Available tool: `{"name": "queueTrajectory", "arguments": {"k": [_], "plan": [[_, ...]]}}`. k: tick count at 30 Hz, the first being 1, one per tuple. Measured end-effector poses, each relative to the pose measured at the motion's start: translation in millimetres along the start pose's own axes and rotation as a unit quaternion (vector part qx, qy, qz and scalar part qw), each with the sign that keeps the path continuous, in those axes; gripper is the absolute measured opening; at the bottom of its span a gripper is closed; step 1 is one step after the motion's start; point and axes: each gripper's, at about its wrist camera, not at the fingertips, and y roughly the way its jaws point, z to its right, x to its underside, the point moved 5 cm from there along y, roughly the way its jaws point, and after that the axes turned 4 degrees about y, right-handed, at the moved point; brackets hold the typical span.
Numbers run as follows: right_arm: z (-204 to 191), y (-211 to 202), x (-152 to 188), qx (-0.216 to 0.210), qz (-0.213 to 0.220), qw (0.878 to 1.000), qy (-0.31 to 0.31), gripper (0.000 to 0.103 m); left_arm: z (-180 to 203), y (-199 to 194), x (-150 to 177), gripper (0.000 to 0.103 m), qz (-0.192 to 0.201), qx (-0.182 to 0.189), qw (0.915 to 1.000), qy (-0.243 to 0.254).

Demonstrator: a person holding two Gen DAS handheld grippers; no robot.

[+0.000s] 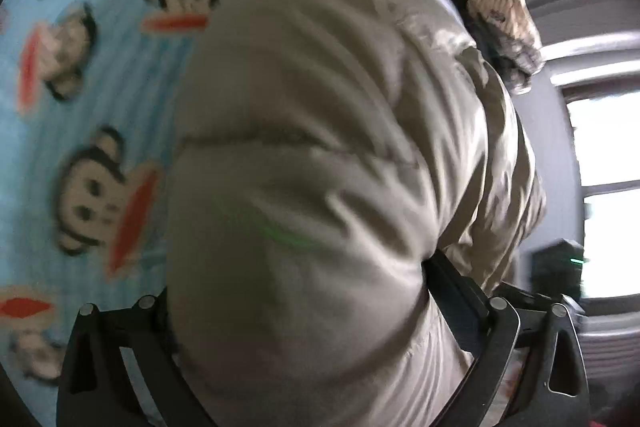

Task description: Fold large clothes

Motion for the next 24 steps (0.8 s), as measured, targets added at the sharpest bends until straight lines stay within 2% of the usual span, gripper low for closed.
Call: {"name": "queueTrajectory", "arguments": {"k": [2, 4, 6, 7, 8, 10, 14, 16, 17, 20, 24], "plan": [[-2, -20, 9, 0.029, 0.025, 0.999, -0.008, 0.082, 9, -22, -10, 0.100, 0.024, -0.059, 0.9977, 0.025], [-3, -49, 12, 0.058, 0.057, 0.997, -0.015, 0.082, 19, -49, -17, 0.087, 0.066, -0.101, 0.9909, 0.059], [-7, -83, 22, 0.074, 0.091, 0.993, -0.025, 0.078, 29, -70, -27, 0.064, 0.093, -0.104, 0.9868, 0.082], [-11, -96, 16, 0.072, 0.099, 0.992, -0.030, 0.064, 36, -77, -33, 0.058, 0.099, -0.091, 0.9868, 0.090], [-12, -111, 11, 0.067, 0.105, 0.991, -0.037, 0.043, 32, -84, -38, 0.053, 0.102, -0.080, 0.9868, 0.097], [-17, -123, 22, 0.060, 0.110, 0.991, -0.053, 0.028, 46, -84, -44, 0.053, 0.107, -0.064, 0.9848, 0.121], [-64, -87, 28, 0.052, 0.097, 0.987, -0.117, 0.027, 89, -54, -57, 0.053, 0.095, -0.055, 0.9812, 0.158], [-74, -60, 31, 0.073, 0.084, 0.983, -0.144, 0.027, 96, -22, -64, 0.053, 0.078, -0.072, 0.9795, 0.171], [-75, -47, 35, 0.091, 0.076, 0.980, -0.161, 0.027, 102, -5, -67, 0.053, 0.069, -0.092, 0.9765, 0.182], [-57, -25, 49, 0.165, 0.062, 0.966, -0.188, 0.027, 112, 32, -70, 0.053, 0.056, -0.134, 0.9671, 0.209], [2, -9, 57, 0.199, 0.047, 0.969, -0.135, 0.021, 126, 63, -61, 0.053, 0.049, -0.171, 0.9544, 0.239]]}}
